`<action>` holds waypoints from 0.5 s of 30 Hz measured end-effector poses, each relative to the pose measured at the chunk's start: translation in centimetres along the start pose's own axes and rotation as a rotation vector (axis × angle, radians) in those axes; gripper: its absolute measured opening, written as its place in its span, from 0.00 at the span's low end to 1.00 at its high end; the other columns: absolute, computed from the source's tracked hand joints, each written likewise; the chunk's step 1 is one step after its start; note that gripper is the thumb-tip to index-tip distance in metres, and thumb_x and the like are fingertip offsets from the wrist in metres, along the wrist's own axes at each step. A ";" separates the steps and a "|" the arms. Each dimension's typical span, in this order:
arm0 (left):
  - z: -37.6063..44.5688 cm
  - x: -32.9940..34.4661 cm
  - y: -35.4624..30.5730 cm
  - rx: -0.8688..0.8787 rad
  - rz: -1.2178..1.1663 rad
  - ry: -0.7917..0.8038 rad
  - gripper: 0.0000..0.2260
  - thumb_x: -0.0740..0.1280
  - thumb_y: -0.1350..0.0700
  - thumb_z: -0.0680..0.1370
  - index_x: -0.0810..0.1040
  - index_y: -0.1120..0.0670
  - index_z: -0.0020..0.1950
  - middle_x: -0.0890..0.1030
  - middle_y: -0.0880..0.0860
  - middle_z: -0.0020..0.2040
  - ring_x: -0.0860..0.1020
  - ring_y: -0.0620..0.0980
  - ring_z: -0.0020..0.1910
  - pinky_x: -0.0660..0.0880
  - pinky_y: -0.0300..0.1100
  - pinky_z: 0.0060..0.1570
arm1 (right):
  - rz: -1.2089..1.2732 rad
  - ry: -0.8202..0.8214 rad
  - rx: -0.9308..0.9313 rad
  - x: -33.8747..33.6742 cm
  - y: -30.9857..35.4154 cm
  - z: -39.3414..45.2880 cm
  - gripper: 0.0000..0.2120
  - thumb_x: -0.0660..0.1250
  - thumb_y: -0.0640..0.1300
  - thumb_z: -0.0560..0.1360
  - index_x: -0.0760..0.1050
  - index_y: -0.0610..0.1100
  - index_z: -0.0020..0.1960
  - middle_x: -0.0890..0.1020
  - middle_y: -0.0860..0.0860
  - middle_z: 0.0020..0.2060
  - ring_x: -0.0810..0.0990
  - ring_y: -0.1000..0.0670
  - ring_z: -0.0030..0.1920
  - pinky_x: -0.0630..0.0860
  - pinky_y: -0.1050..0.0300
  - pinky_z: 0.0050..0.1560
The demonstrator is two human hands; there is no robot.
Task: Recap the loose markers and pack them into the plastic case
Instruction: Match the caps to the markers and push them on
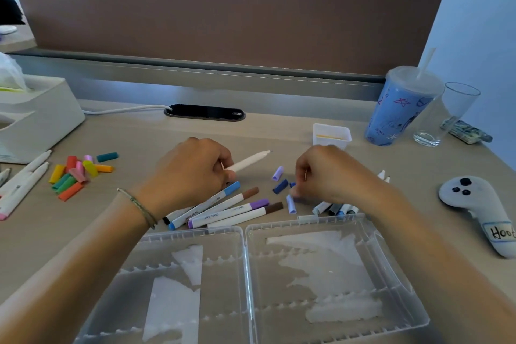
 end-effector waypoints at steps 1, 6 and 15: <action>0.0 0.0 0.1 -0.002 -0.013 0.008 0.04 0.71 0.49 0.78 0.84 0.47 0.50 0.83 0.45 0.37 0.80 0.46 0.38 0.80 0.45 0.45 | 0.017 0.051 -0.008 0.7 0.4 -0.1 0.06 0.77 0.46 0.70 0.82 0.48 0.37 0.80 0.60 0.33 0.79 0.54 0.38 0.75 0.58 0.38; 0.0 0.3 0.1 0.005 -0.043 0.024 0.04 0.70 0.48 0.78 0.83 0.45 0.51 0.83 0.44 0.37 0.81 0.45 0.37 0.81 0.48 0.47 | 0.012 0.097 -0.020 2.4 1.6 0.1 0.13 0.72 0.40 0.71 0.72 0.55 0.36 0.81 0.61 0.47 0.78 0.52 0.47 0.74 0.59 0.45; -0.3 0.2 -0.5 0.033 -0.067 0.042 0.04 0.71 0.49 0.78 0.83 0.46 0.52 0.83 0.45 0.38 0.81 0.46 0.37 0.81 0.48 0.46 | 0.297 -0.019 0.018 0.0 -0.1 0.4 0.07 0.71 0.38 0.73 0.86 0.49 0.45 0.85 0.56 0.37 0.82 0.53 0.40 0.79 0.58 0.43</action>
Point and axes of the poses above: each hand's wrist, its own z-axis towards the middle knuckle, its own x-axis out of the palm, y = z × x, the point moved 5 cm from there along z, towards the middle knuckle
